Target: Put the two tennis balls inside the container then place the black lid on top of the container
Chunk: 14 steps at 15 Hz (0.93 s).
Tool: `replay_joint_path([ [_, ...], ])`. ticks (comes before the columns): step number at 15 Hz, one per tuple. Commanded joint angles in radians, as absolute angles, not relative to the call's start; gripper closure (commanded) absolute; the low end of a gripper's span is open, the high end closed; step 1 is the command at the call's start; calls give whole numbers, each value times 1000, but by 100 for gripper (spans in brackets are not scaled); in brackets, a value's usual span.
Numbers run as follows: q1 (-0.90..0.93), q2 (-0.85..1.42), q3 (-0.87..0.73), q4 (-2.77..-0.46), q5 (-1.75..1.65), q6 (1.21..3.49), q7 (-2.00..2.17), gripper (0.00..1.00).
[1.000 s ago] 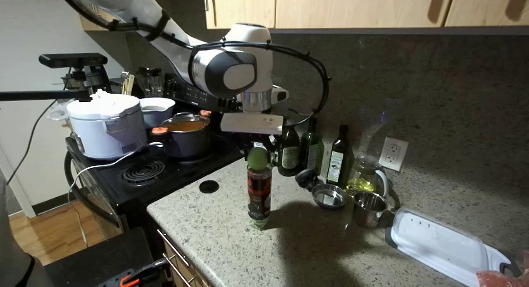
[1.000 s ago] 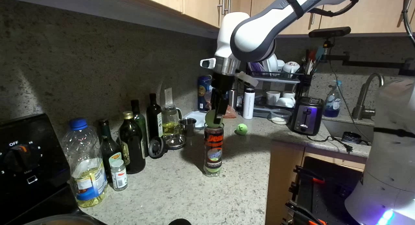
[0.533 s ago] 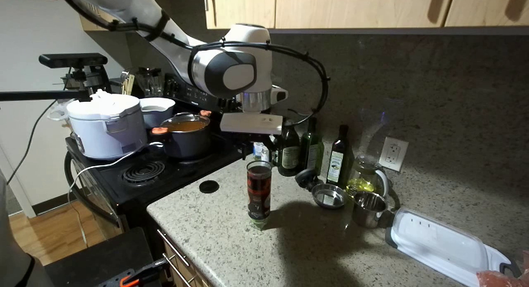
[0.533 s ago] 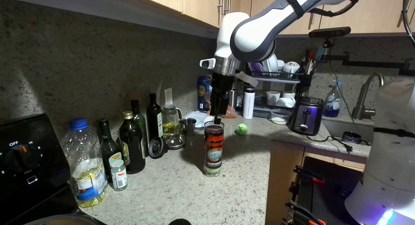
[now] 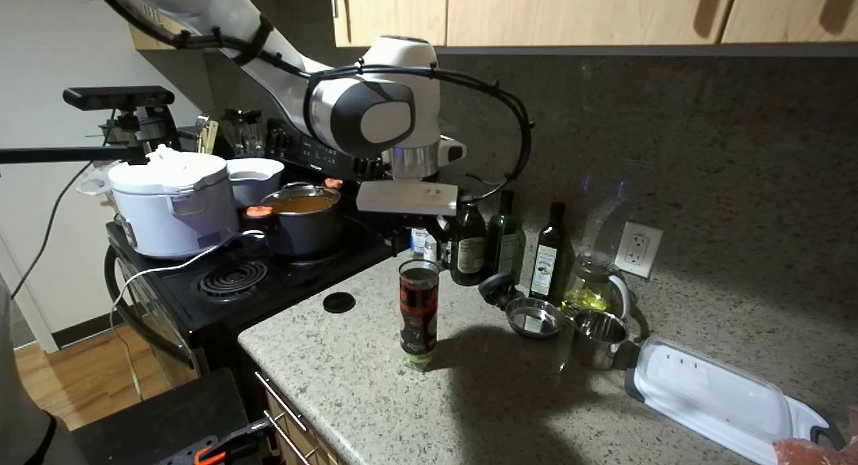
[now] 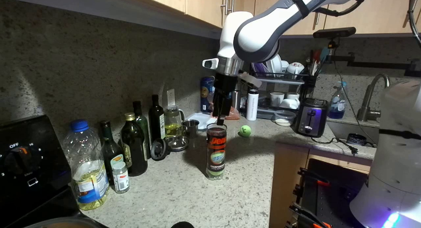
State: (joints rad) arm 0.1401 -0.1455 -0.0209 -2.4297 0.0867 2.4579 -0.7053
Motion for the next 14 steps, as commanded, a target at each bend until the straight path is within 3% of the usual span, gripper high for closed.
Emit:
replay_joint_path([
  [1,121,-193,-9,-2443,69,2475,-684,14],
  [6,86,-231,-24,-2453,38,2505,-620,4],
  [14,1,-244,-58,-2489,-36,2625,-399,3],
])
